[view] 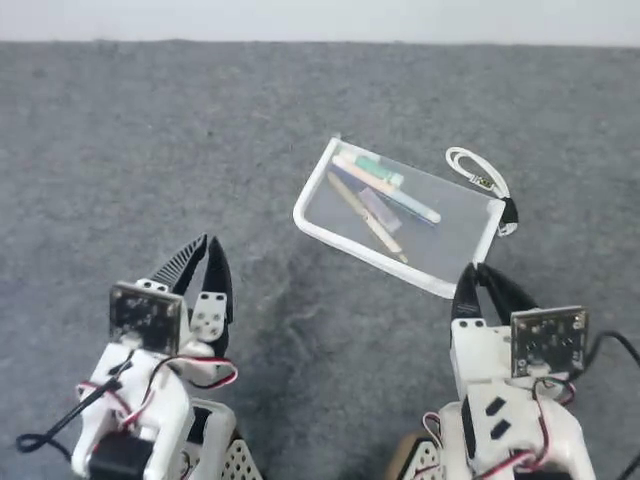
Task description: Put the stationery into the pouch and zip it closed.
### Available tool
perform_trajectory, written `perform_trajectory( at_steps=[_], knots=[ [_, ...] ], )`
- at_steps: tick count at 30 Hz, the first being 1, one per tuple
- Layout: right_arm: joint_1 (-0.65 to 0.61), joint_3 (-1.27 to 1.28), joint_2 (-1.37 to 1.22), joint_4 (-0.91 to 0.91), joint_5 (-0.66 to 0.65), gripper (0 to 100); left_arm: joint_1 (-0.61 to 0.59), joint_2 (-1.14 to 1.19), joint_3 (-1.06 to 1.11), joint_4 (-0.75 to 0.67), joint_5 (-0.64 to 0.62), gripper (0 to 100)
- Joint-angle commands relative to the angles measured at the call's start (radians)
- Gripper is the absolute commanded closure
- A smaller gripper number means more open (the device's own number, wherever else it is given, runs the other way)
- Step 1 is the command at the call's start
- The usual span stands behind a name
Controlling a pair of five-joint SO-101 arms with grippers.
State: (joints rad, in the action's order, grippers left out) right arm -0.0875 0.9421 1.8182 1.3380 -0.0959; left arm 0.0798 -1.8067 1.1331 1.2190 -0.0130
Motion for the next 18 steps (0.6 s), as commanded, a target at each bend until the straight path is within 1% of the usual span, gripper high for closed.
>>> perform_trajectory(
  at_steps=[1,10,14,18],
  knots=[
    [0.004,0.02,-0.002,-0.047,-0.018,99.3,-0.005,-0.017,0.03,-0.064,0.008,98],
    [0.004,0.114,-0.002,-0.059,-0.018,99.3,-0.005,-0.017,0.185,-0.192,0.008,98],
    [0.005,0.209,-0.002,-0.142,-0.018,99.3,-0.005,-0.017,0.243,-0.249,0.008,98],
    [0.005,0.333,-0.002,-0.209,-0.018,99.3,-0.005,-0.017,0.265,-0.253,0.008,98]
  ],
)
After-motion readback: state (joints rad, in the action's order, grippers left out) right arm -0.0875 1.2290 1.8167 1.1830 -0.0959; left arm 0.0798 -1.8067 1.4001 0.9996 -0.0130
